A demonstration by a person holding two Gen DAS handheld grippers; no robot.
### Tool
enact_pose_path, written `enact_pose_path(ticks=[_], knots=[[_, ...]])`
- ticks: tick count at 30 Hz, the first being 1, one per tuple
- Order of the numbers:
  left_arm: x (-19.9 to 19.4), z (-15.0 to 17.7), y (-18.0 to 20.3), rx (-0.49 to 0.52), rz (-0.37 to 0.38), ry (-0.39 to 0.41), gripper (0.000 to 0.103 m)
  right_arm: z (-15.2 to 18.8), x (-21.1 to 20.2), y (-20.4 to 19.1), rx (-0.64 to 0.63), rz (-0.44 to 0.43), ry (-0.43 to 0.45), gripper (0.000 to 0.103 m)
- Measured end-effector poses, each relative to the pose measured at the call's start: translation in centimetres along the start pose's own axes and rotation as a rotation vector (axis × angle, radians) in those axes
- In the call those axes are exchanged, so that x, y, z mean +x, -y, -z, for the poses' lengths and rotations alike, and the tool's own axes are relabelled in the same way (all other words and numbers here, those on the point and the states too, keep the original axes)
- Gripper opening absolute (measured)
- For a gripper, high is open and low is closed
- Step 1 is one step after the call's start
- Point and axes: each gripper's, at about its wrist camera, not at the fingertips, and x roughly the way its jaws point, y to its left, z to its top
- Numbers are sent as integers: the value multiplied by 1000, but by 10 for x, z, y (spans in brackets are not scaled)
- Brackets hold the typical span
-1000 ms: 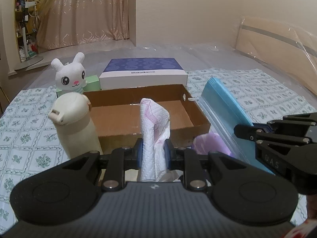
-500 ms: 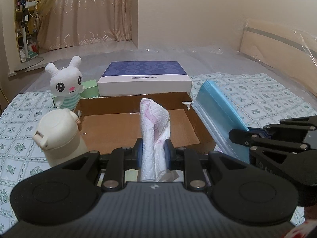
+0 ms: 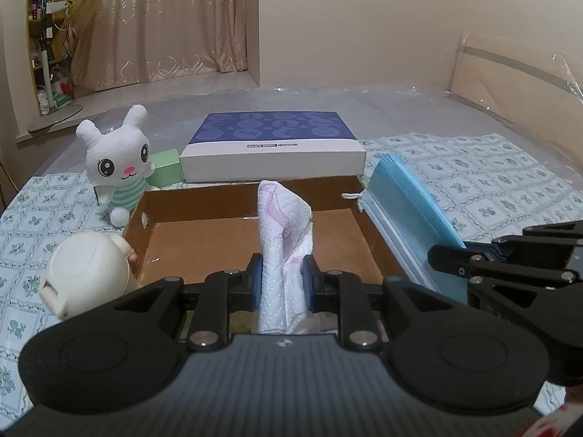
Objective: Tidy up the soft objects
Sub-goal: 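Carry the towel with the left gripper while the right carries the mask to the box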
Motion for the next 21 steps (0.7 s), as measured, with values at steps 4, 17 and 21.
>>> enact_pose_path(ticks=[4, 17, 21], knots=[[9, -5, -1, -4, -4, -10, 20, -5, 8, 7, 14, -10, -9, 3], [36, -23, -4, 28, -37, -23, 20, -23, 32, 20, 39, -29, -25, 3], [47, -28, -7, 30, -50, -34, 20, -29, 40, 27, 64, -48, -39, 3]])
